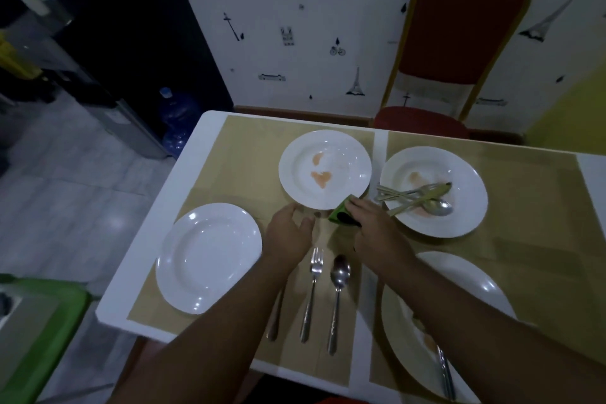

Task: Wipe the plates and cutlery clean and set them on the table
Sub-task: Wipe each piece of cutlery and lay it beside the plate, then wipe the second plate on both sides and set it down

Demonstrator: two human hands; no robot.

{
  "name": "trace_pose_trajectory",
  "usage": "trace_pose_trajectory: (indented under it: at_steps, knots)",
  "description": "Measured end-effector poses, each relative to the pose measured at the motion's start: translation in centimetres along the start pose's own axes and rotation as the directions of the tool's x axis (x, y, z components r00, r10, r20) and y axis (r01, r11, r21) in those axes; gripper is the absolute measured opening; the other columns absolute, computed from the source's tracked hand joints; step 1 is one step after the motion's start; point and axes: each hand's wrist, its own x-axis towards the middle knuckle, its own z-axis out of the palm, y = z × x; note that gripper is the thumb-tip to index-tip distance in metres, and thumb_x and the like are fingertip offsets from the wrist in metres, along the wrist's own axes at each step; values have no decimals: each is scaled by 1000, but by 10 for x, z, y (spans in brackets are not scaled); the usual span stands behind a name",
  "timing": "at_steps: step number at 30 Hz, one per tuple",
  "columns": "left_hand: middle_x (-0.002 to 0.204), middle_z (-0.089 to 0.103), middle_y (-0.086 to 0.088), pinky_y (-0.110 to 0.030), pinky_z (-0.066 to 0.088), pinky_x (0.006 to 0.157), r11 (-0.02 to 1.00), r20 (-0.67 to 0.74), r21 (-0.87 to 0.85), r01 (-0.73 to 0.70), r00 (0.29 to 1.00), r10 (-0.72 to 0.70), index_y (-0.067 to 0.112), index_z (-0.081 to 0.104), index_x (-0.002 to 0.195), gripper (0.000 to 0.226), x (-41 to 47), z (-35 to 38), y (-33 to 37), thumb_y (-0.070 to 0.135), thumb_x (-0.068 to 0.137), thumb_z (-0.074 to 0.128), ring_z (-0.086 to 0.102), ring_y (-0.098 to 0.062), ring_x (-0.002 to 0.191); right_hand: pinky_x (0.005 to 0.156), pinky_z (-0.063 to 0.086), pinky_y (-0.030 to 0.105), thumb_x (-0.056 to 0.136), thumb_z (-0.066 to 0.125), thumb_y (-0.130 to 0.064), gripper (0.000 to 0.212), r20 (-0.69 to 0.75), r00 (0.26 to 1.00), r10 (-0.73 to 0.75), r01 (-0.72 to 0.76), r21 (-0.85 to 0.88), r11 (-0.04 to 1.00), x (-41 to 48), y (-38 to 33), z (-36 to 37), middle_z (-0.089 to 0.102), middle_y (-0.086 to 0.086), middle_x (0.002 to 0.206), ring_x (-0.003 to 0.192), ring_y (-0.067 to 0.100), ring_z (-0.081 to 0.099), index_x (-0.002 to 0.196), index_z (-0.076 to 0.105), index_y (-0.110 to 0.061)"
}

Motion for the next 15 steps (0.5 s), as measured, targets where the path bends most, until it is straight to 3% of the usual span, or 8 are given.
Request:
trace_pose_trajectory:
  at_steps: [3,6,8,11,13,15]
  knots:
    - [144,55,-9,-30,40,97,984,27,-120,132,991,-130,10,45,145,59,34,-7,-4,40,96,60,53,-26,128,106,19,15,76,42,16,64,17,1000,20,-20,-1,1000,21,-6,10,43,7,144,135,18,33,136,45,-6]
    - [143,54,-10,-34,45,98,920,47,-269,284,958,-282,10,42,146,61,68,-10,-6,35,95,62,54,-27,126,114,18,23,80,42,14,63,28,996,85,-84,-3,996,43,-11,23,38,5,148,138,17,29,139,41,-8]
    - [138,57,-11,-35,50,91,863,115,-338,376,926,-358,8,46,143,56,89,-8,-11,32,95,62,59,-30,118,111,14,18,82,42,12,61,30,994,107,-107,-7,994,55,-13,32,38,4,148,138,16,29,139,41,-9]
    - [117,67,-20,-34,55,62,618,335,-578,534,845,-417,7,59,126,33,108,-2,-15,19,95,60,67,-35,90,108,15,15,81,43,11,59,44,991,124,-123,-14,992,70,-15,45,43,7,144,134,17,34,137,44,-8]
    - [113,68,-21,-40,59,68,465,421,-667,583,809,-411,8,61,121,26,114,0,-17,11,95,59,69,-38,95,105,17,13,80,43,12,59,57,988,142,-141,-12,990,76,-15,52,47,8,140,131,18,37,135,46,-8]
    - [116,68,-19,-53,59,80,407,448,-699,587,804,-390,11,61,124,30,118,4,-18,6,94,58,68,-41,103,104,20,15,80,42,13,58,81,983,164,-163,-20,986,78,-16,58,50,8,137,128,20,41,133,49,-8]
